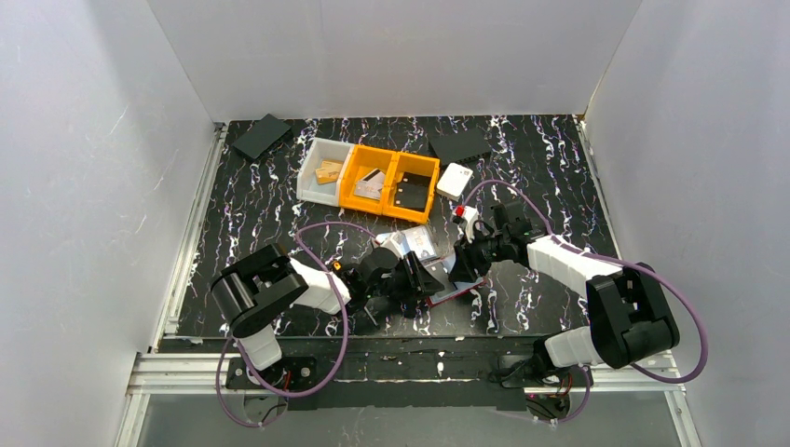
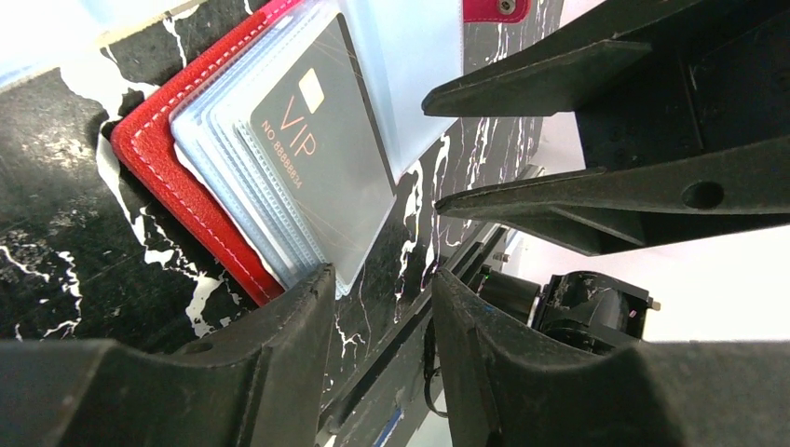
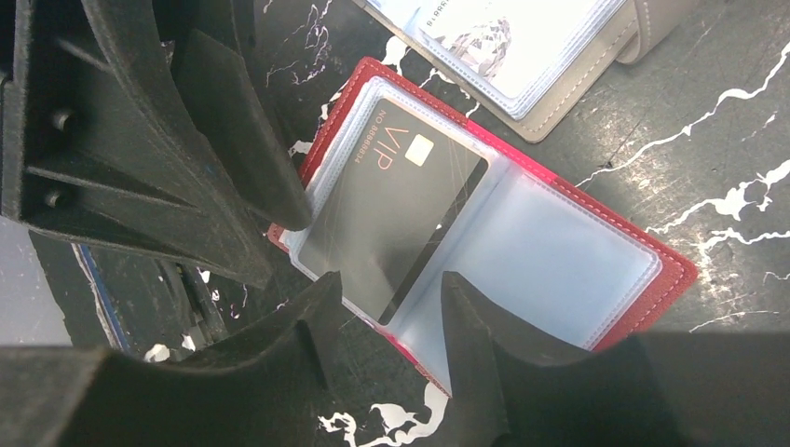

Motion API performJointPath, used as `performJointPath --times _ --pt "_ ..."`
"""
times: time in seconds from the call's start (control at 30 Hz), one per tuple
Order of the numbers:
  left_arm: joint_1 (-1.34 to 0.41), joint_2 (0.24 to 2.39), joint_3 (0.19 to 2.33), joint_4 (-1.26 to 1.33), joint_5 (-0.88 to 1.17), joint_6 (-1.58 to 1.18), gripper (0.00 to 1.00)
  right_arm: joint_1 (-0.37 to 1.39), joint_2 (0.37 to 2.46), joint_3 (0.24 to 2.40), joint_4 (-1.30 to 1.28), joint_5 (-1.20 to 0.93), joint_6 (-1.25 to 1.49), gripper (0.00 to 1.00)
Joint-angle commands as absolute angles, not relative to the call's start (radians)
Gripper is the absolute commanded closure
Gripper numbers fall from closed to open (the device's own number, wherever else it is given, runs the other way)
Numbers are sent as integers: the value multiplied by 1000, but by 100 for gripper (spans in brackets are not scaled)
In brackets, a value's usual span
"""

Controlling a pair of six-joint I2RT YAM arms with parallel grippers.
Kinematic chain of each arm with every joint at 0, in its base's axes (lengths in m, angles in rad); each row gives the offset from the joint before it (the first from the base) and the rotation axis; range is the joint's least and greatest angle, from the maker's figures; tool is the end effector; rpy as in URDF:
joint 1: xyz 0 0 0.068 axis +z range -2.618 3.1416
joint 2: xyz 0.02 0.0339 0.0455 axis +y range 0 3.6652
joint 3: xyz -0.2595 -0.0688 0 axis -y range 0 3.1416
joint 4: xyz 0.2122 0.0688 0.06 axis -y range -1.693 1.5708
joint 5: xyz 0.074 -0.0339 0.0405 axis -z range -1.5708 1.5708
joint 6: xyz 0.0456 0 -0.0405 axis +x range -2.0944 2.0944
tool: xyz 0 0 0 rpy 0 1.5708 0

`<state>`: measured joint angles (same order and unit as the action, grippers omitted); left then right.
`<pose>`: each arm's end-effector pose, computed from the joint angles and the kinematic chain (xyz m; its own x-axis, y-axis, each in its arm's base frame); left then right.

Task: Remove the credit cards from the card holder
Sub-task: Pick up the card holder from the center of the board.

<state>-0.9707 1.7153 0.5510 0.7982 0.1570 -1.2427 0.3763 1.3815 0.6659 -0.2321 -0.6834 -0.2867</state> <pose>0.1678 -0.2578 0.1565 -0.9148 -0.3188 -0.2479 0.0979 0.4206 -0.9020 0.2075 0.1130 0.1856 -0.5469 -0.4519 -0.7047 -0.8156 0.4775 0.3268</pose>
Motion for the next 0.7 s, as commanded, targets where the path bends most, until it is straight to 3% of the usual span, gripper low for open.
performJointPath --times 0.0,0.43,0.67 --pt "-967 1719 566 805 131 -1255 58 383 1369 705 -237 -706 -305 45" --pt "-950 1743 569 805 134 -1311 55 382 1295 719 -303 -689 -436 29" --pt "-936 1745 576 813 154 -1314 55 376 1202 721 -430 -692 -733 21"
